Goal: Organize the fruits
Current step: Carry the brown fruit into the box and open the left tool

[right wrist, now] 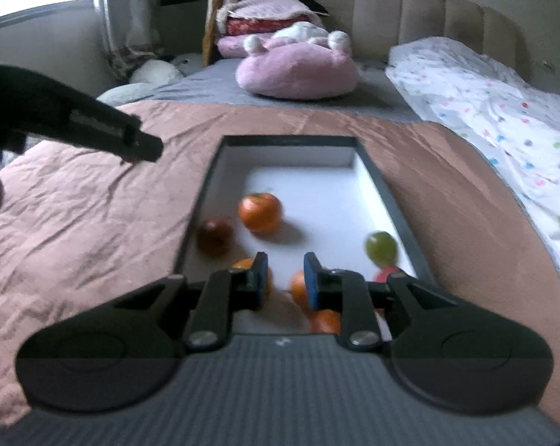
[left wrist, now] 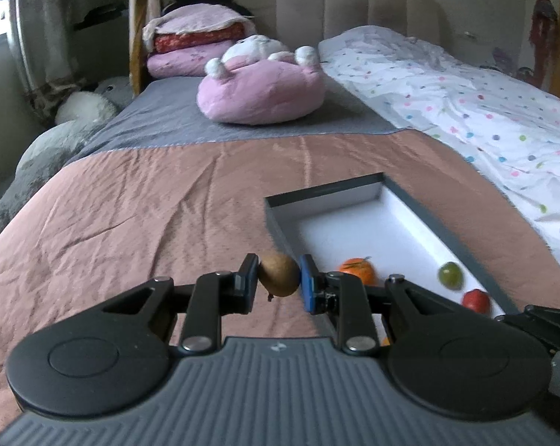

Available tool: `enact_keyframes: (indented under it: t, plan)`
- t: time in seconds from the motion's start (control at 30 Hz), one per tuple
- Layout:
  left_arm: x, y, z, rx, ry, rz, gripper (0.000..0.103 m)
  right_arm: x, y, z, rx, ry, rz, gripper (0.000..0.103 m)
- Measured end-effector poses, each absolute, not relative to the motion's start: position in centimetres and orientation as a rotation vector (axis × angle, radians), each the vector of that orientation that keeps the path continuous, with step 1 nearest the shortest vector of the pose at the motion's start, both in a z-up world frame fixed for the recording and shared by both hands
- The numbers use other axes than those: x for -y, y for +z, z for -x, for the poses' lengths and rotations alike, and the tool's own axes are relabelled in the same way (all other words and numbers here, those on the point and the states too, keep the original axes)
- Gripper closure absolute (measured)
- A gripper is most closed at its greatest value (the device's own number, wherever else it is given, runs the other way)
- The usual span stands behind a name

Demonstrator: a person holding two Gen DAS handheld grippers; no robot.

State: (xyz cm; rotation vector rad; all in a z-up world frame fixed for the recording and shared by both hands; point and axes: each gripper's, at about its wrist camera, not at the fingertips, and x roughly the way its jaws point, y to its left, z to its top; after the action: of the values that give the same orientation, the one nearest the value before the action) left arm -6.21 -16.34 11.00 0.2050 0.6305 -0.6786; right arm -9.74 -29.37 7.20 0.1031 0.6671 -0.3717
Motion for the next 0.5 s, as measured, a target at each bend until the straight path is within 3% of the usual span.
enact_keyframes:
  t: [0.5]
  plan:
    - [20.2,11.3,11.6,-0.637,-0.737,-0.274,0.074,30.7,9.2,15.6,-0.598,-0.407,-0.127,0.079]
